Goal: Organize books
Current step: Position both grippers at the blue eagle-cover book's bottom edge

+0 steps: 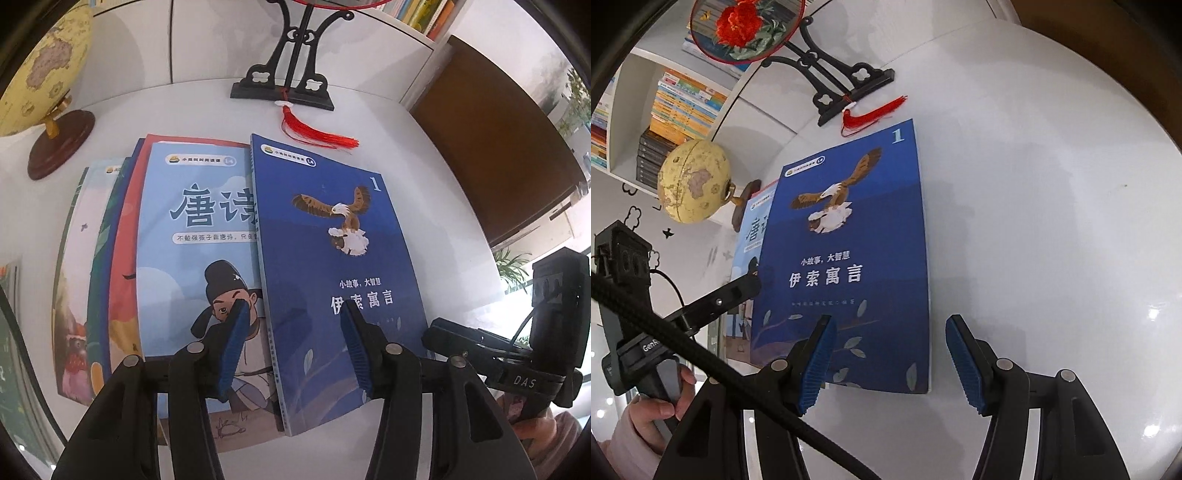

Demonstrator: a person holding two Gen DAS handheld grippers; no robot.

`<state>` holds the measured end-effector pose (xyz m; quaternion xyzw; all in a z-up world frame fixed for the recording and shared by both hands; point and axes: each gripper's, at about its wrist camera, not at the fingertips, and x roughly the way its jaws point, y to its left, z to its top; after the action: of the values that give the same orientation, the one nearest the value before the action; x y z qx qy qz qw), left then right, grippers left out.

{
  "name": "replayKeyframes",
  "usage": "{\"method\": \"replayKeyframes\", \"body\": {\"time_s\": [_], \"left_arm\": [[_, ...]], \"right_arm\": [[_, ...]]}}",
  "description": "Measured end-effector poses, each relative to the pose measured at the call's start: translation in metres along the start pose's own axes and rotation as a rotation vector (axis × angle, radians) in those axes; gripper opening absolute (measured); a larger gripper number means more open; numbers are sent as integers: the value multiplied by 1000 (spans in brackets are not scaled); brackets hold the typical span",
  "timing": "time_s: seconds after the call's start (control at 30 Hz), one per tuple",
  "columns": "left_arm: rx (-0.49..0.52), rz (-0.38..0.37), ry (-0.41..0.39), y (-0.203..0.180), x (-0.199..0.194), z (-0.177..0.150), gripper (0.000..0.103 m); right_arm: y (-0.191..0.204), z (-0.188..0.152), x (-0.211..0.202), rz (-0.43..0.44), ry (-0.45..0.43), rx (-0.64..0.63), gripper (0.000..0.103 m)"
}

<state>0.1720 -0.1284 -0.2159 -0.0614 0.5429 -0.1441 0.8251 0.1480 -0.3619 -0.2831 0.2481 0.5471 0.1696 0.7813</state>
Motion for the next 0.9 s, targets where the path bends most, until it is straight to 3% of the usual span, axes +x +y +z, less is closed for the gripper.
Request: {"method": "replayKeyframes", "body": {"time_s": [0.2,0.6,0.83,0.9], "left_arm": [[2,-20,-12,-4,2,-2,64],[21,-24,-25,-9,4,-4,73],[16,-44,-21,-10,6,-3,82],[11,-58,-13,-9,6,-1,85]], "right_arm": [[-3,0,1,44,-11,37,64],[-3,-1,3,113,-26,31,78],[3,3,9,141,-14,25,97],[6,4,11,137,-5,21,98]]}}
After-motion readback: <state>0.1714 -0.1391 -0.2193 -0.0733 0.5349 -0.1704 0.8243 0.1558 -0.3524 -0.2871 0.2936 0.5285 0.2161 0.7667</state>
